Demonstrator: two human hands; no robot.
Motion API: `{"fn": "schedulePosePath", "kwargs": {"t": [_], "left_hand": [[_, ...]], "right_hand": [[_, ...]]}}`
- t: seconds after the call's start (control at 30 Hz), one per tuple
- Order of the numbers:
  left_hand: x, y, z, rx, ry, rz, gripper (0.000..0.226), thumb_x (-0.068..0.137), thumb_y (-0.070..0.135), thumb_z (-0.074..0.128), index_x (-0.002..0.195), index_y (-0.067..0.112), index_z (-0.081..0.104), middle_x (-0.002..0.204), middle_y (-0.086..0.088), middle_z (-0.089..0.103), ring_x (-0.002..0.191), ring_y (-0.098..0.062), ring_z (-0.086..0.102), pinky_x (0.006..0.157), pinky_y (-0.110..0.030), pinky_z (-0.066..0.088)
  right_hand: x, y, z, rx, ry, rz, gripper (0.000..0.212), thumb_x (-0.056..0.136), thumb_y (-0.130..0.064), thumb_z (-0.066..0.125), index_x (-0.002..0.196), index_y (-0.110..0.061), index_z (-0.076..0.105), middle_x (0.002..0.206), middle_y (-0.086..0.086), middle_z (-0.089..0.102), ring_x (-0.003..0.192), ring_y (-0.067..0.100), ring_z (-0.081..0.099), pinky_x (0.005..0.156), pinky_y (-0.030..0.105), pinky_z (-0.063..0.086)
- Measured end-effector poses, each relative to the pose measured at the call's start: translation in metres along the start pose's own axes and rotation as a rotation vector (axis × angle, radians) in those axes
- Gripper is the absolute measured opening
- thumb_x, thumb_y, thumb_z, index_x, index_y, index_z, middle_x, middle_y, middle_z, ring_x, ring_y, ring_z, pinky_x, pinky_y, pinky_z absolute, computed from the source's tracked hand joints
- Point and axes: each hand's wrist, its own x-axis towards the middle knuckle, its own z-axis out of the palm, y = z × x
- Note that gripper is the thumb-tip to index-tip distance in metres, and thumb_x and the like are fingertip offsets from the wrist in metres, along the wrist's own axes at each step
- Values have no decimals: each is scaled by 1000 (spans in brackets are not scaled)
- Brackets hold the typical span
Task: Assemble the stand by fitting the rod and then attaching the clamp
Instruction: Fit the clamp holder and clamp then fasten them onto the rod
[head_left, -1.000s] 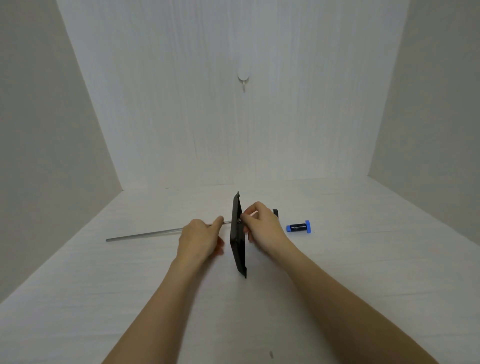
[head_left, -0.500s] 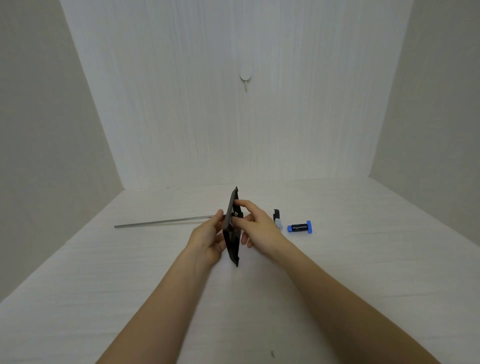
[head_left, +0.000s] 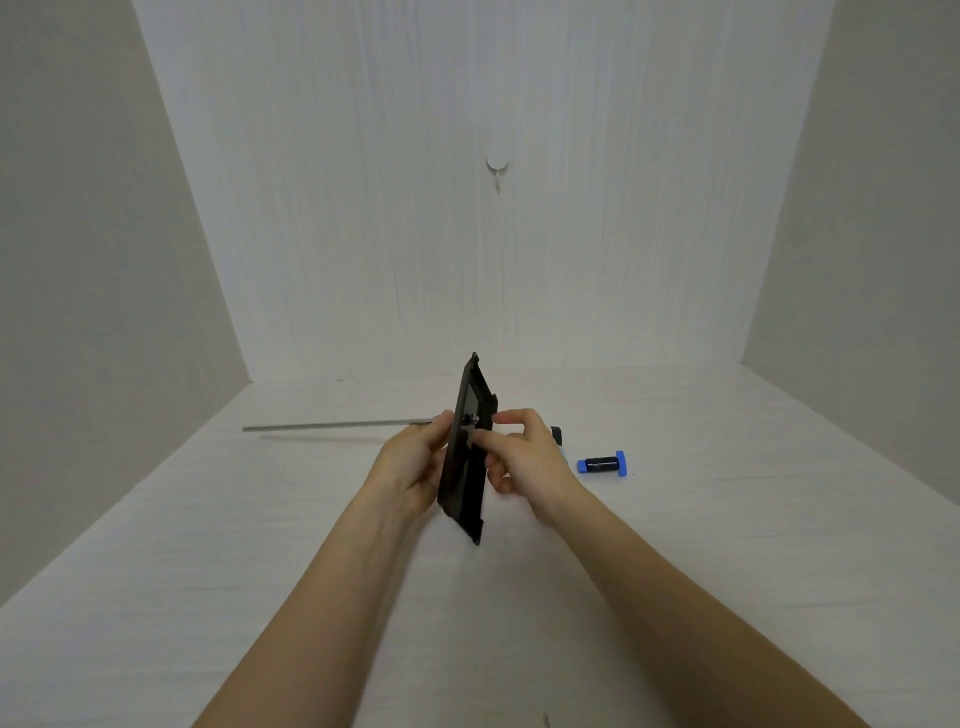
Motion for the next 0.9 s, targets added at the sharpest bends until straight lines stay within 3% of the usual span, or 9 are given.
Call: {"fn": "schedulePosePath", "kwargs": {"t": [0.1,0.2,0.23,0.33,0.43,0.6,0.73,0.83,0.9], "left_hand": [[0,4,2,42,-2,120,24,95,17,53,103,-5,59,65,-6,69,54,-17,66,55,-29,55],[-3,9,4,37,-28,178,14,93,16,56,88,3,59,57,-3,69,48,-15,65,44,-24,52],[-4,10,4,33,-41,190,13,93,16,57,88,4,58,57,-3,69,49,-16,65,44,-25,52],[-6,14,5,62,-80,251,18,94,19,55,80,8,56,60,-3,69,52,-17,65,48,-27,55],[-8,18,6,126,-126,347,21,96,19,51,82,9,63,68,-3,71,60,-16,66,53,-25,55],[-9,21,5,282,-130,479,21,96,11,48,107,13,66,84,-5,70,74,-14,67,61,-18,53],[-7,16,5,431,-90,563,24,94,9,48,109,16,65,79,-1,69,77,-5,68,61,-11,48],[-5,8,6,580,-41,579,16,91,15,53,99,21,66,68,11,64,79,-11,68,55,-15,48],[-4,4,5,666,-46,604,12,90,10,54,92,16,64,67,8,60,80,-19,66,66,-25,49]], "right_hand": [[-2,-5,-3,97,17,54,36,87,-17,61,119,-14,43,62,6,50,46,14,41,42,21,34],[-3,-8,-4,74,2,36,20,92,-17,56,109,-8,54,61,6,50,44,14,40,43,22,32],[-4,-8,-4,44,-9,7,13,93,-17,53,98,-6,58,60,6,50,43,14,40,42,21,31],[-4,-7,-3,6,-8,-104,24,96,-16,49,77,-7,59,58,6,51,37,12,42,39,19,32],[-1,-5,-2,18,55,-210,22,95,-16,51,82,-7,66,59,8,60,42,13,56,45,22,45],[3,-2,-4,131,110,-297,16,91,-15,58,91,-7,72,77,9,75,72,20,73,71,25,59],[4,-6,-6,343,83,-171,19,84,6,54,88,0,71,84,16,75,83,26,73,73,27,60],[3,-8,-8,515,49,-10,12,84,-1,58,88,2,68,84,20,71,79,27,71,66,28,60],[2,-5,-9,450,13,19,16,86,-8,60,95,3,67,94,22,70,84,26,69,69,29,58]]}}
